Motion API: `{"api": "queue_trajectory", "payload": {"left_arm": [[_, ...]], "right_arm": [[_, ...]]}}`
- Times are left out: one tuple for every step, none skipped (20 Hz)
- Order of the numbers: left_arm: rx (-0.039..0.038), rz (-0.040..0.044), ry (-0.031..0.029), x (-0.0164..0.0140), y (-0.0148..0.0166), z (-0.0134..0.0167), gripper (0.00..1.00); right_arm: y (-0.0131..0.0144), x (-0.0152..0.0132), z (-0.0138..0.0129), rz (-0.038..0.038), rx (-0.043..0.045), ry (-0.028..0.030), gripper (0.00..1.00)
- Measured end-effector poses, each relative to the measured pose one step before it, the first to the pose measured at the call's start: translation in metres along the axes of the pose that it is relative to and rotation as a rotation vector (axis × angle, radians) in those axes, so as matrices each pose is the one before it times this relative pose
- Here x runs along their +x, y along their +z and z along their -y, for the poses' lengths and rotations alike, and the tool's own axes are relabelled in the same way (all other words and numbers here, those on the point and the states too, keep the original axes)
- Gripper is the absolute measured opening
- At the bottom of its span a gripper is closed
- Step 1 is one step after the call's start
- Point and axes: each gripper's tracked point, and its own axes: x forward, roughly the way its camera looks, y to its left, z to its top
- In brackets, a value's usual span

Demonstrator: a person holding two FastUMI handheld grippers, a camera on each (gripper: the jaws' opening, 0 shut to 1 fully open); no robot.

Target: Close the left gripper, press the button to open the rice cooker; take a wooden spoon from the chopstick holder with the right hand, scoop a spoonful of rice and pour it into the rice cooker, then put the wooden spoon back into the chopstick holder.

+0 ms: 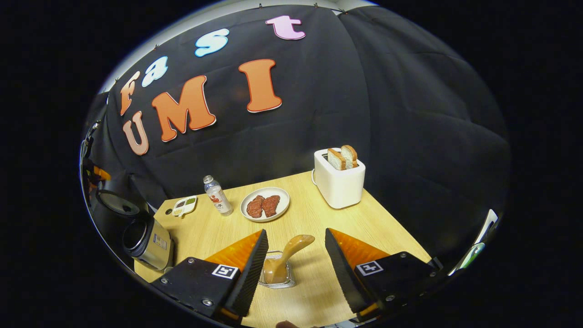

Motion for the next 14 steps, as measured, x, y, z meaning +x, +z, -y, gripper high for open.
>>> {"api": "queue_trajectory", "payload": {"left_arm": [[-0.00133, -0.05503, -0.00034, 0.00035, -0.01613, 0.00203, 1.00], [-0.00004, -0.06818, -0.00542, -0.00085, -0.01933, 0.00028, 0.95], [0.00509, -0.03743, 0.00426, -0.00012, -0.01222, -0.00430, 0.95], [0.00380, -0.02275, -0.00258, 0.00396, -0.01064, -0.00032, 0.96], [-0.00371, -0.04164, -0.00103, 0.00189, -0.01304, 0.00206, 0.95], [-0.00414, -0.03024, -0.00483, 0.00346, -0.00763, -0.00100, 1.00], [-0.00525, -0.03933, -0.00904, 0.00673, -0.01345, 0.00105, 0.96], [-0.00342, -0.03253, -0.00654, 0.00408, -0.00913, 0.00001, 0.95], [-0.00264, -0.03492, -0.00480, 0.00590, -0.00885, 0.00057, 0.96], [-0.00009, -0.03171, -0.00317, 0.00848, -0.01125, -0.00065, 0.96], [0.00328, -0.03527, -0.00227, 0.00937, -0.01245, 0.00005, 0.96], [-0.00153, -0.03952, -0.00446, 0.01027, -0.01100, -0.00060, 1.00], [-0.01202, -0.03462, -0.00391, 0.01060, -0.00752, 0.00033, 1.00], [-0.01728, -0.05502, -0.00368, 0.00685, -0.01024, -0.00043, 0.96]], "right_arm": [[-0.00001, 0.00179, -0.00404, 0.00332, 0.00201, 0.01166, 0.79], [0.00183, 0.00109, -0.00422, 0.00556, 0.00009, 0.00757, 0.79], [0.00003, 0.00117, -0.00354, 0.00290, -0.00146, 0.01149, 0.79], [-0.00019, 0.00184, -0.00461, -0.00170, -0.00494, 0.00959, 0.79], [-0.00209, 0.00176, -0.00381, -0.00392, -0.00766, 0.00881, 0.79], [0.00006, 0.00041, -0.00448, -0.00284, -0.00815, 0.00960, 0.79], [0.00053, 0.00177, -0.00329, -0.00039, -0.00882, 0.00674, 0.80], [0.00046, 0.00136, -0.00480, 0.00060, -0.00699, 0.01048, 0.79], [-0.00060, 0.00167, -0.00410, 0.00017, -0.00655, 0.00837, 0.79], [0.00072, 0.00092, -0.00455, 0.00195, -0.00748, 0.01182, 0.79], [0.00089, 0.00009, -0.00412, 0.00352, -0.00955, 0.00829, 0.79], [0.00055, 0.00076, -0.00290, 0.00125, -0.01100, 0.00642, 0.79], [-0.00004, 0.00128, -0.00318, 0.00115, -0.01213, 0.00643, 0.79], [0.00049, 0.00116, -0.00203, -0.00208, -0.01316, 0.00098, 0.79]]}}
